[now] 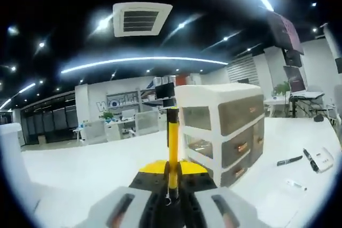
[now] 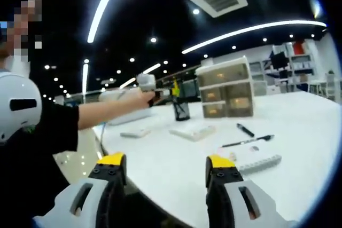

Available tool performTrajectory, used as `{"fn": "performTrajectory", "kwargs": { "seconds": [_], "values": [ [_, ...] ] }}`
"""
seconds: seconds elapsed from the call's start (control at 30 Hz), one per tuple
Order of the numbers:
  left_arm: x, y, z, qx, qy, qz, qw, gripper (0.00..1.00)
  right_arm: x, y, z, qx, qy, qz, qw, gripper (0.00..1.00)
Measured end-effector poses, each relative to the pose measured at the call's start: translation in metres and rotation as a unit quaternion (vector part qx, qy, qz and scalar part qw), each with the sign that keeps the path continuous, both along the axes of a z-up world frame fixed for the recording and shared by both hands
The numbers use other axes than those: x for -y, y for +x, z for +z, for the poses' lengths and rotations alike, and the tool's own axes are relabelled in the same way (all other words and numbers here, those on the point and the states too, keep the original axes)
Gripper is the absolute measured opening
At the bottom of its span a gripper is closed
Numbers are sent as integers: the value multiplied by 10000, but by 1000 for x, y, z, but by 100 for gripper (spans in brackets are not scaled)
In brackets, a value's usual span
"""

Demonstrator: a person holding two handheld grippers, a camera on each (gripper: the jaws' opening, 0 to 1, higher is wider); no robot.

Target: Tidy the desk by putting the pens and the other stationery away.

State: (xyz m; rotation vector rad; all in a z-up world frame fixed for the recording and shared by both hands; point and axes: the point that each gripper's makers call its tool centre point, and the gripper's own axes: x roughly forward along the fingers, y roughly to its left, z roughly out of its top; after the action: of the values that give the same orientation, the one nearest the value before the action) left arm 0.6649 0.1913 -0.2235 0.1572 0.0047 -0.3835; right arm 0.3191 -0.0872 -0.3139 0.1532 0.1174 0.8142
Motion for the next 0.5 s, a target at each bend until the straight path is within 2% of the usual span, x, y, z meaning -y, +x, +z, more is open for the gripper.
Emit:
{"fn": "performTrajectory", "kwargs": {
  "seconds": [0.5],
  "values": [
    [-10, 5, -13, -182, 84, 82, 9998, 10, -6, 0, -1, -22, 22, 57, 10000, 56]
  ]
}}
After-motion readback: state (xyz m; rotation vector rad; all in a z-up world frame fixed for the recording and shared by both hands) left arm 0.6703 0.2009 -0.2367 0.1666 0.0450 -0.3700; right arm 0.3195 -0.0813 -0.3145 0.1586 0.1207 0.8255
